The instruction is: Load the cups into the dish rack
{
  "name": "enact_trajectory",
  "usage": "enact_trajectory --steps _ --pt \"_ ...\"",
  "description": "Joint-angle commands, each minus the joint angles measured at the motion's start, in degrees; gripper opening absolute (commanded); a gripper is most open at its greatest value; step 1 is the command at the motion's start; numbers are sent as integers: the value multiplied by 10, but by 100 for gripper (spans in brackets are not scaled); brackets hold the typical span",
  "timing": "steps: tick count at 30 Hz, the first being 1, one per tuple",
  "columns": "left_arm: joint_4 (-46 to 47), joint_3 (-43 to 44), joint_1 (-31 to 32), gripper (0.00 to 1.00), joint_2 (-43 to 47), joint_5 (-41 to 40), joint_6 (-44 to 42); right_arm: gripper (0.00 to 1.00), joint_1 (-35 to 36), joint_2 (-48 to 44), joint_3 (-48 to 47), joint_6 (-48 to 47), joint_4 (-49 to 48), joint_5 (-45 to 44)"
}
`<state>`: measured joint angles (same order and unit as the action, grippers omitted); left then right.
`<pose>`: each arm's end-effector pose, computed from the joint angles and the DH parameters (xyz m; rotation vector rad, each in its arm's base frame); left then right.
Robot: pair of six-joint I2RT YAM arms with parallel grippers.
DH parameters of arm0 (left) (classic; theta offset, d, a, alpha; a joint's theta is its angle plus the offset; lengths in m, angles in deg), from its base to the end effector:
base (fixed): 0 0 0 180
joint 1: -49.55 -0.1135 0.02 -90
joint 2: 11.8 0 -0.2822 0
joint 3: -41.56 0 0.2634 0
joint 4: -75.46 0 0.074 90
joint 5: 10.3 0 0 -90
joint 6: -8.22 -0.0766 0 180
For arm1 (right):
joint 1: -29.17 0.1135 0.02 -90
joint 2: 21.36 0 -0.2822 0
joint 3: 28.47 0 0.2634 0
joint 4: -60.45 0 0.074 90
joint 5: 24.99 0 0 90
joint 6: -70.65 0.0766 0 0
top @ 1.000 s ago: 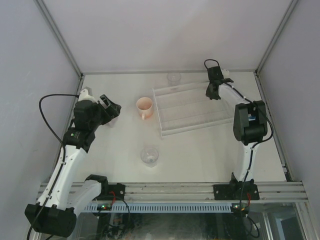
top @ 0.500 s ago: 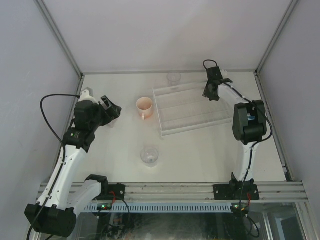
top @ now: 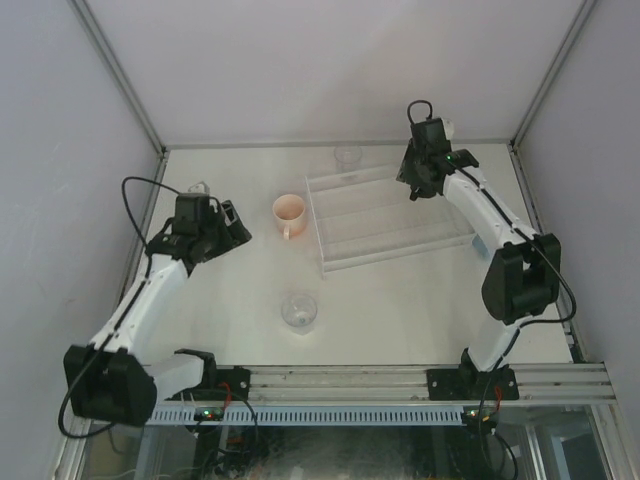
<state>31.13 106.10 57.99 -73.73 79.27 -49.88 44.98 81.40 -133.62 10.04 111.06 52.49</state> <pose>0.2600 -0.0380 0.2743 -0.4764 2.2753 -0.3510 0.4323 0.1052 0.2888 0.3814 2.3583 0.1084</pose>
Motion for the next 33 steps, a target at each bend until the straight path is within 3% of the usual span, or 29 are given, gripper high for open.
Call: enact_trajectory --steps 1,8,20,33 --pt "-33 96 8 81 -90 -3 -12 42 6 -61 6 15 32 20" --pt "-104 262 20 79 -230 -18 -46 48 24 -131 38 30 50 55" --pt "-149 419 74 76 -391 -45 -61 48 14 -214 85 35 54 56" --pt "-167 455 90 71 -475 -63 -65 48 4 -237 91 22 51 73"
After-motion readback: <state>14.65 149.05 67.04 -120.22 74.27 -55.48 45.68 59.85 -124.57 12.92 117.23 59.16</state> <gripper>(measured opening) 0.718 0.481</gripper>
